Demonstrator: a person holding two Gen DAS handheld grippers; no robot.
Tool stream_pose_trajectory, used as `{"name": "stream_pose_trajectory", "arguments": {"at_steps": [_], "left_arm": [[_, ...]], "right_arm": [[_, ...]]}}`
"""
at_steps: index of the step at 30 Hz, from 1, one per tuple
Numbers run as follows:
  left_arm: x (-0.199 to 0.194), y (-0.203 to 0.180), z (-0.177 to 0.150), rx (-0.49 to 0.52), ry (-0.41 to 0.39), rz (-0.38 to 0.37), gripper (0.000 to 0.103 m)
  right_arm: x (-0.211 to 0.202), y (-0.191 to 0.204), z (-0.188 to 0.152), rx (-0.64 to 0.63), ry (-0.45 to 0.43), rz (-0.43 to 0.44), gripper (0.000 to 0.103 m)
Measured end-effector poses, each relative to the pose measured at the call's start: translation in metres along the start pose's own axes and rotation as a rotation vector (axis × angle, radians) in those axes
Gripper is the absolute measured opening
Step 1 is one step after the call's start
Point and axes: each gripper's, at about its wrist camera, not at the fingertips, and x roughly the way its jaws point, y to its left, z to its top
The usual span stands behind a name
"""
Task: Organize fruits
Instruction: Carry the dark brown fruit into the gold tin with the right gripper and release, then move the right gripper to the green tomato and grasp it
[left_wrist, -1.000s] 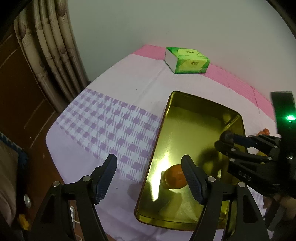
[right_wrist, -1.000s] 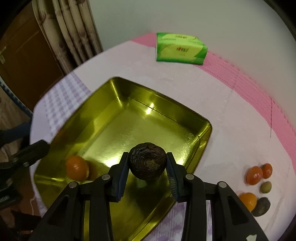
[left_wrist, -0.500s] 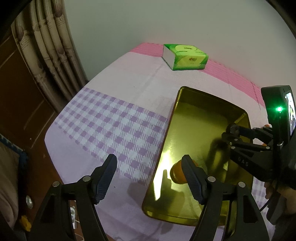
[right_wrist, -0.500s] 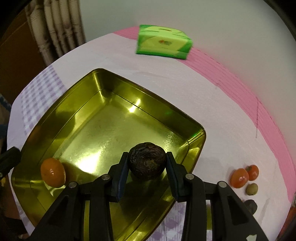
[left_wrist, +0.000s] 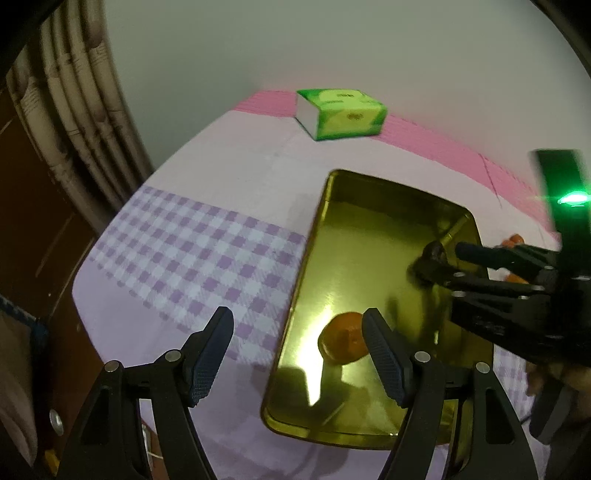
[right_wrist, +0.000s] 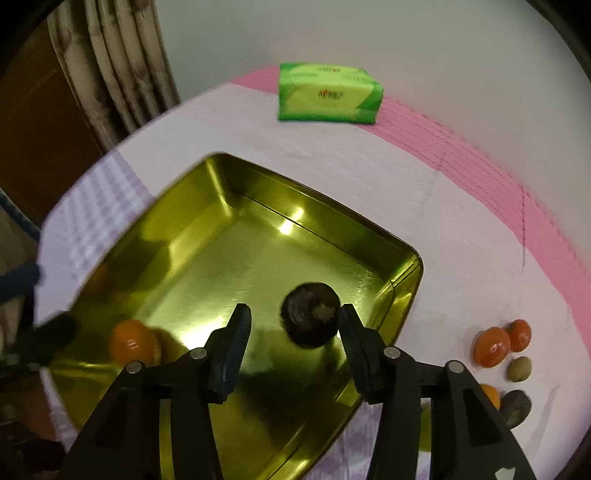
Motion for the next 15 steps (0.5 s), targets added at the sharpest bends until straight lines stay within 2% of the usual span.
{"name": "stream_pose_trajectory", "arguments": {"at_steps": [4, 7, 12, 15], "left_arm": [[0.0, -0.003, -0.002, 0.001, -0.006, -0.018, 0.072], [0.0, 0.0, -0.003, -0.022, -0.013, -0.054, 0.072], [0.0, -0.001, -0.004, -0.021, -0.007, -0.047, 0.072], [0.0, -0.004, -0.004, -0.003, -0.003, -0.018, 0.073]], "right_arm": [[-0.04, -0.015, -0.023, 0.041, -0.077, 0.02, 0.048], [-0.067, -0.039, -0.048, 0.098, -0.108, -0.005, 0.051], [-0.1, -0.096, -0.094, 0.184, -0.118, -0.135, 0.052], [-0.109, -0.128, -0.12, 0.246, -0.096, -0.178, 0.052]]}}
